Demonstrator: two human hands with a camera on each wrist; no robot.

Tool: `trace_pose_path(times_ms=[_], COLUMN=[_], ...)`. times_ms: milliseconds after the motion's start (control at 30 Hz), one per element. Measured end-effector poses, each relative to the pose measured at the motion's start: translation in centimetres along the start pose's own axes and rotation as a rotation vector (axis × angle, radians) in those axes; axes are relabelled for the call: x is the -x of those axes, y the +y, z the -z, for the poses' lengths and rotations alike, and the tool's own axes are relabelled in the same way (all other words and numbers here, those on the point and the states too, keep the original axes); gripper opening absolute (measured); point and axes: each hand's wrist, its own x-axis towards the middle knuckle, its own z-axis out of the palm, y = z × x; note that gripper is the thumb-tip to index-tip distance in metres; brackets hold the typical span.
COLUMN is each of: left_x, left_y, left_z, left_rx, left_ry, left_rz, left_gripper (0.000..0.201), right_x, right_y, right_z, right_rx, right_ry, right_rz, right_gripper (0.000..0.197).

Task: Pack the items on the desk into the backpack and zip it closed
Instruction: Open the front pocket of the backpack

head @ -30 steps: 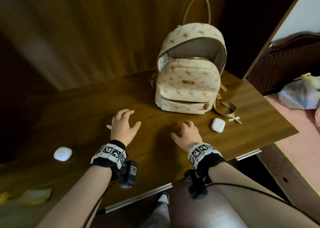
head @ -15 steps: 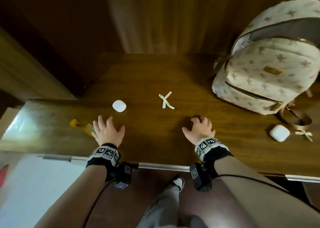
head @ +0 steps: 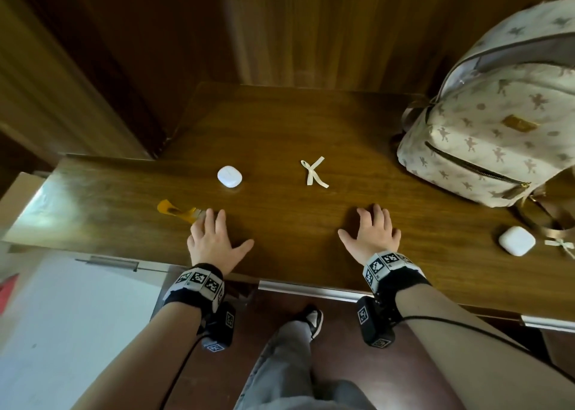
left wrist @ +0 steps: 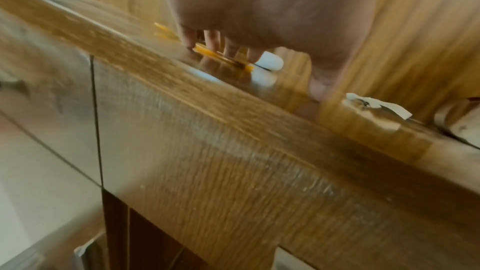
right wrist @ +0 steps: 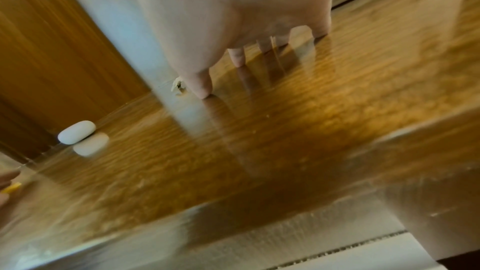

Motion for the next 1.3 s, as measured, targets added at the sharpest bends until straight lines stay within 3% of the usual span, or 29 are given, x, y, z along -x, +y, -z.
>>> trace_pose_path(times_ms=[333, 467, 633, 1133, 1300], left_x=[0.5, 1.3, 2.6, 3.6, 3.9], left_y=[1.9, 3.7, 7.4, 12.9, 14.7], left_z=[0.5, 0.3, 0.2, 0.5, 1.0], left_rx=[-0.080, -0.017, -0.103, -0.175, -0.035], left_ry=[-0.133, -0.156, -0.268, -0.483, -0.465], left_rz=[-0.434, -0.607, -0.818, -0.997, -0.977], left_gripper=[0.091, 0.080, 0.077, 0.042, 0.040], right_x=[0.2, 0.6, 1.3, 3.3, 3.2], right_y=[1.1, 1.6, 2.3, 4.9, 5.5], right_z=[0.0, 0.2, 0.1, 0.5, 1.5], right_rx=[-0.038, -0.077, -0.116, -0.231, -0.298], right_ry=[-0.034, -0.038, -0.034, -0.055, -0.095], right_rz=[0.051, 0.080, 0.116, 0.217, 0.199], right_gripper=[0.067, 0.065, 0.063, 0.051, 0.041])
